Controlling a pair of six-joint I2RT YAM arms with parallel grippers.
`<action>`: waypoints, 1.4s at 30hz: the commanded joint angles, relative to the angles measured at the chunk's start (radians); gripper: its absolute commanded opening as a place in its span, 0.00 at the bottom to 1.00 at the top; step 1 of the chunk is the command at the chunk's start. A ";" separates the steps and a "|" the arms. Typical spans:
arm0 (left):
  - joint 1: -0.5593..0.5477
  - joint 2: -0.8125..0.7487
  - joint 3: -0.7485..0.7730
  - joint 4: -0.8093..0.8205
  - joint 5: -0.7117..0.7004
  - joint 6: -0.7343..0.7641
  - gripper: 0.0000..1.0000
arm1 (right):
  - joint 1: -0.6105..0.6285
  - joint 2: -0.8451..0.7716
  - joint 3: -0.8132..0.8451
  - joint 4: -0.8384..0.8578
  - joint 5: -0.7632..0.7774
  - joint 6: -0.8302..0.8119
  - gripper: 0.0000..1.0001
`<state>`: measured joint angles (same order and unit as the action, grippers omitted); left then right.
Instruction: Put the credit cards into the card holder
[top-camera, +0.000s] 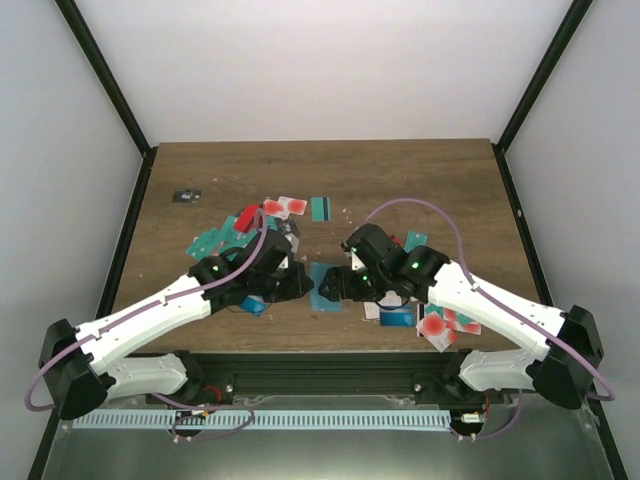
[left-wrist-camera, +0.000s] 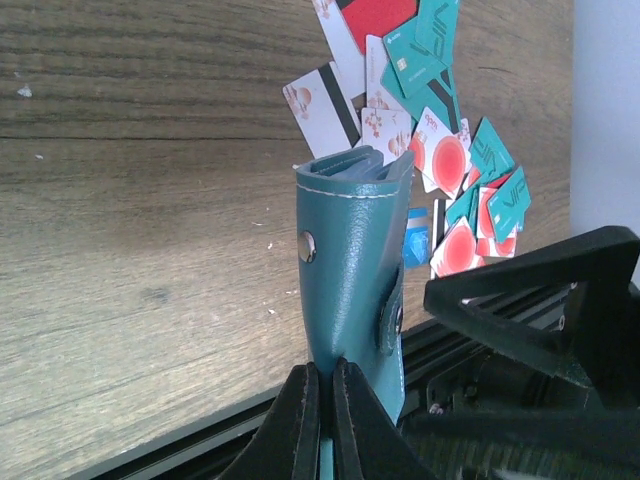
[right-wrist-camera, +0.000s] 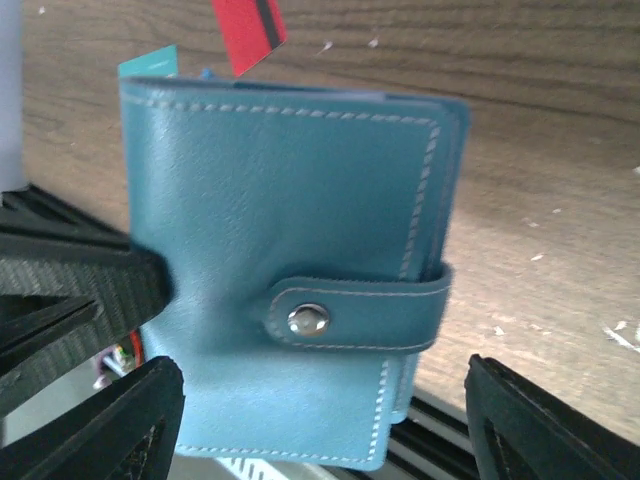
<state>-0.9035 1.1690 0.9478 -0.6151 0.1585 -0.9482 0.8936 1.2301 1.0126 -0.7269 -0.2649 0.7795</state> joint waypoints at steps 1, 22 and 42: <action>-0.012 0.009 0.033 0.019 -0.008 -0.037 0.04 | 0.003 -0.006 0.033 -0.038 0.139 -0.019 0.78; -0.017 0.080 0.116 0.032 0.047 0.034 0.04 | -0.100 0.051 -0.050 0.005 0.102 -0.131 0.74; 0.057 0.036 0.133 -0.068 0.074 0.160 0.04 | -0.346 0.019 -0.154 0.054 -0.002 -0.280 0.76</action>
<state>-0.8803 1.2232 1.0771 -0.6579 0.2150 -0.8371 0.5545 1.3453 0.8547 -0.7067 -0.1722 0.5545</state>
